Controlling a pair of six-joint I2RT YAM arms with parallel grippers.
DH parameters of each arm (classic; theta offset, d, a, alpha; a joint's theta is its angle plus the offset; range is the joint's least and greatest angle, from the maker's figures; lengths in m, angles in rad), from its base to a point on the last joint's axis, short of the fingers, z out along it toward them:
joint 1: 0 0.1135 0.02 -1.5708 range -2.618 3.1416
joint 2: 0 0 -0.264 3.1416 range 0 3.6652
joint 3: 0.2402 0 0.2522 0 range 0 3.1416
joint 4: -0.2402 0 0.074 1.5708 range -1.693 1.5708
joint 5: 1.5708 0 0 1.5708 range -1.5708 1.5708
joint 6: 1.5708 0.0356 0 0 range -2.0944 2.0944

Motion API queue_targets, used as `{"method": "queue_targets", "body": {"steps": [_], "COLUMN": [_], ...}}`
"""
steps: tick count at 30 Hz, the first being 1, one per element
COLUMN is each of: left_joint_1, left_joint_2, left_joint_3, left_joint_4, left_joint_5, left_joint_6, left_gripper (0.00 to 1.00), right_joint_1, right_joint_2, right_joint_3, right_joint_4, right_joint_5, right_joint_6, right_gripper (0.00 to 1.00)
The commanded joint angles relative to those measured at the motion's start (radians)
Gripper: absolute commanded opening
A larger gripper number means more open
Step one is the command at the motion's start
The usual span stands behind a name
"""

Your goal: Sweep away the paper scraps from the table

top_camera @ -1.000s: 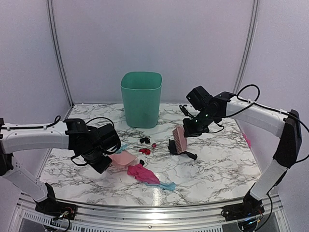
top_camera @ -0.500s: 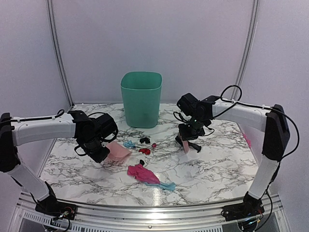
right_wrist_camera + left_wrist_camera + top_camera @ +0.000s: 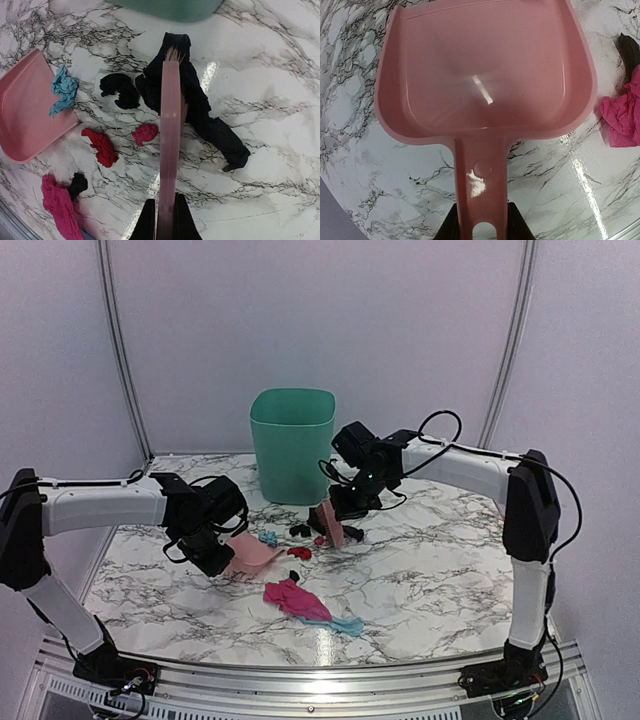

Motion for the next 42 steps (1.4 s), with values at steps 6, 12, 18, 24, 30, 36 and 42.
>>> {"method": "queue_targets", "body": {"steps": [6,12,18,24,30,36,42], "left_joint_1": [0.009,0.009,0.009,0.010,0.008,0.007,-0.002], "left_joint_2": [0.047,0.076,0.099,0.125,0.119,0.097,0.086], "left_joint_3": [0.028,0.037,0.062,0.088,0.090,0.083,0.057], "left_joint_4": [0.027,0.046,0.055,0.066,0.088,0.101,0.104], "left_joint_5": [0.091,0.117,0.132,0.138,0.131,0.116,0.104], "left_joint_6": [0.062,0.071,0.083,0.089,0.092,0.096,0.107], "left_gripper": [0.00,0.00,0.00,0.00,0.00,0.00,0.00], "right_joint_1": [0.065,0.076,0.091,0.097,0.107,0.118,0.154], "right_joint_2": [0.121,0.134,0.141,0.146,0.121,0.120,0.165], "right_joint_3": [0.135,0.140,0.146,0.148,0.152,0.191,0.301], "right_joint_4": [-0.053,-0.036,-0.028,-0.038,-0.021,-0.012,-0.106], "right_joint_5": [-0.114,-0.155,-0.196,-0.213,-0.237,-0.259,-0.238], "right_joint_6": [-0.004,-0.007,-0.040,-0.103,-0.214,-0.304,-0.425], "right_gripper": [0.00,0.00,0.00,0.00,0.00,0.00,0.00]}}
